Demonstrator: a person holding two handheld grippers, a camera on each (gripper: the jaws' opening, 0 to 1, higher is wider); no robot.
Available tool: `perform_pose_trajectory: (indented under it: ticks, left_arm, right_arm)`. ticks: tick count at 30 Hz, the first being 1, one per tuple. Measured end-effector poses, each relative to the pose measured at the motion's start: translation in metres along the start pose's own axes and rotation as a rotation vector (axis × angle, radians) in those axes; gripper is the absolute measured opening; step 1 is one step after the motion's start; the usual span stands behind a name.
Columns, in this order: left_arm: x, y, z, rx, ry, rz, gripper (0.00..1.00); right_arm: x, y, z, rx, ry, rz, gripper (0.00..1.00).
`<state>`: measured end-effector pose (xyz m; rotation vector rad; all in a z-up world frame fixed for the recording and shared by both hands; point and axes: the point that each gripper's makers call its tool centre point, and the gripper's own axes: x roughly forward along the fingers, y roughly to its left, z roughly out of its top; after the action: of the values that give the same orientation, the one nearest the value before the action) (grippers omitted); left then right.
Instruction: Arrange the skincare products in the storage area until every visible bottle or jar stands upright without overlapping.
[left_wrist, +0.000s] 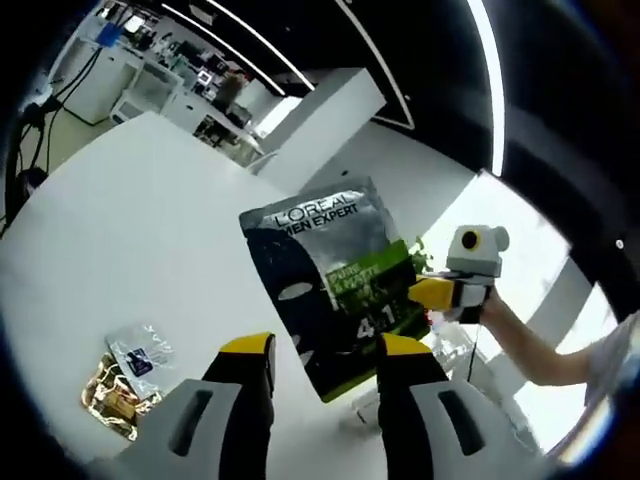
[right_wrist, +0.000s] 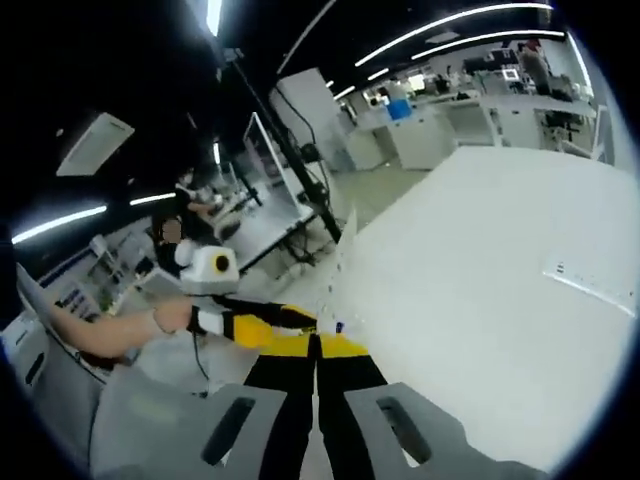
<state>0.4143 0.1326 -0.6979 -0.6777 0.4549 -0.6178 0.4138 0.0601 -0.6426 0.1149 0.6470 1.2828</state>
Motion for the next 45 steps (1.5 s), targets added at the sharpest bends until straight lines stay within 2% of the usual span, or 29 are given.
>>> perform_pose_trajectory:
  ticks: [3, 9, 11, 13, 18, 21, 25, 30, 31, 34, 38, 41, 43, 45]
  left_arm:
    - [-0.004, -0.005, 0.004, -0.018, -0.017, -0.02, 0.36]
    - [-0.016, -0.033, 0.011, -0.04, -0.056, -0.117, 0.36]
    - [-0.019, -0.039, 0.011, -0.019, -0.063, -0.134, 0.4]
    - [-0.02, -0.044, 0.005, -0.026, -0.037, -0.153, 0.41]
    - [-0.027, -0.067, -0.004, -0.046, -0.026, -0.238, 0.4]
    - [-0.03, -0.082, -0.017, -0.029, 0.016, -0.297, 0.41]
    - [-0.034, -0.097, -0.031, -0.029, 0.043, -0.348, 0.41]
    - [-0.037, -0.11, -0.036, -0.027, 0.055, -0.383, 0.39]
    - [-0.038, -0.115, -0.036, -0.031, 0.046, -0.413, 0.38]
    - [-0.043, -0.122, -0.037, -0.101, 0.031, -0.464, 0.37]
    - [-0.048, -0.126, -0.04, -0.101, 0.025, -0.477, 0.31]
    - [-0.051, -0.134, -0.042, -0.087, 0.025, -0.49, 0.27]
    - [-0.051, -0.133, -0.043, -0.076, 0.017, -0.471, 0.24]
    - [-0.051, -0.131, -0.045, -0.076, 0.023, -0.457, 0.21]
  right_arm:
    - [-0.005, 0.01, 0.002, -0.002, -0.019, 0.02, 0.0]
    - [-0.017, 0.034, 0.002, 0.011, -0.068, 0.064, 0.0]
    - [-0.021, 0.044, 0.001, 0.034, -0.092, 0.088, 0.0]
    - [-0.026, 0.052, -0.004, 0.044, -0.102, 0.103, 0.0]
    - [-0.039, 0.068, -0.015, 0.07, -0.132, 0.117, 0.0]
    - [-0.046, 0.083, -0.021, 0.109, -0.154, 0.154, 0.0]
    - [-0.054, 0.095, -0.031, 0.121, -0.17, 0.159, 0.0]
    - [-0.064, 0.115, -0.039, 0.149, -0.195, 0.183, 0.0]
    - [-0.065, 0.117, -0.039, 0.154, -0.202, 0.187, 0.0]
    - [-0.069, 0.13, -0.041, 0.16, -0.225, 0.218, 0.0]
    - [-0.07, 0.136, -0.05, 0.143, -0.217, 0.197, 0.0]
    - [-0.072, 0.136, -0.053, 0.178, -0.241, 0.186, 0.0]
    - [-0.072, 0.132, -0.057, 0.172, -0.234, 0.146, 0.0]
    - [-0.072, 0.131, -0.061, 0.195, -0.236, 0.137, 0.0]
